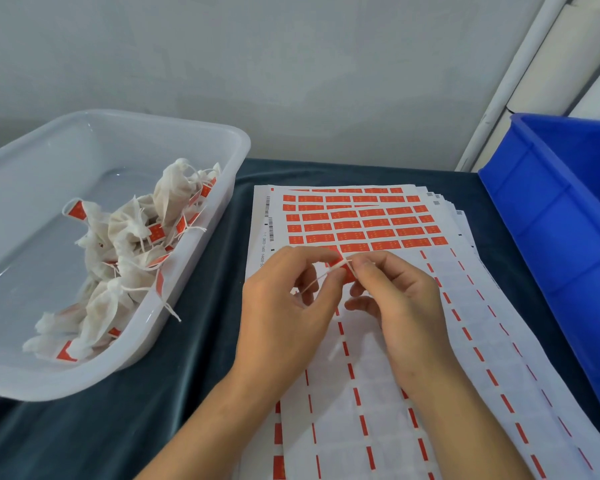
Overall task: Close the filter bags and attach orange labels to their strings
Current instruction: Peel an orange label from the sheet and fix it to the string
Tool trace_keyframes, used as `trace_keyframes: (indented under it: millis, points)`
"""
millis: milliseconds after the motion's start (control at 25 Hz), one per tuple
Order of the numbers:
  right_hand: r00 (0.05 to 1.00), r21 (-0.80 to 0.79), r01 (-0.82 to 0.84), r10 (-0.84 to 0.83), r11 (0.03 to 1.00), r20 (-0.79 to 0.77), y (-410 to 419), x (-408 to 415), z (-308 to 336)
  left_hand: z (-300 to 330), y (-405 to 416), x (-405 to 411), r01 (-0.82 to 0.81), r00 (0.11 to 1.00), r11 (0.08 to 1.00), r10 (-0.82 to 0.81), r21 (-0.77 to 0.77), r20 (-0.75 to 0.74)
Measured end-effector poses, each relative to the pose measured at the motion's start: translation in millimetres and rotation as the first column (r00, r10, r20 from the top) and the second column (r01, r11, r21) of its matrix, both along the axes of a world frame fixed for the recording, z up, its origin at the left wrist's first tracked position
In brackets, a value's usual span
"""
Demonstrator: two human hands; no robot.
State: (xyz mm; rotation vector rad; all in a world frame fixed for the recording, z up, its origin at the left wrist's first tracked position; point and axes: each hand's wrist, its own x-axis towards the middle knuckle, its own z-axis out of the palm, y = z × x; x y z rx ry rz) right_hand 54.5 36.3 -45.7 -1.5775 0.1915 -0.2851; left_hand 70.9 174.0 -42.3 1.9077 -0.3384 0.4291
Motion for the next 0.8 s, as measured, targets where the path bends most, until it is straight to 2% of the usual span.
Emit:
trace_keyframes:
  millis: [160, 280, 520, 800]
  points:
    - [0.997, -0.202, 0.053, -0.042, 0.978, 0.057, 0, -1, 2, 0, 0, 1, -0.008, 1.000, 1.000, 0.008, 0.027, -0.019]
    - [0.994, -0.270, 0.082, -0.057, 0.959, 0.098, -1, -1, 1, -2, 1, 2, -0.013, 0.999, 0.999, 0.014, 0.035, -0.037]
    - [0.990, -0.241, 0.097, -0.069, 0.966, 0.123, -6, 0, 1, -4, 2, 5, 0.017, 0.990, 1.000, -0.015, 0.017, -0.143]
    - [0.996, -0.191, 0.021, -0.005, 0.981, 0.087, -4, 2, 0, -1, 13, 14, 0.120, 0.937, 0.985, -0.153, -0.123, -0.315]
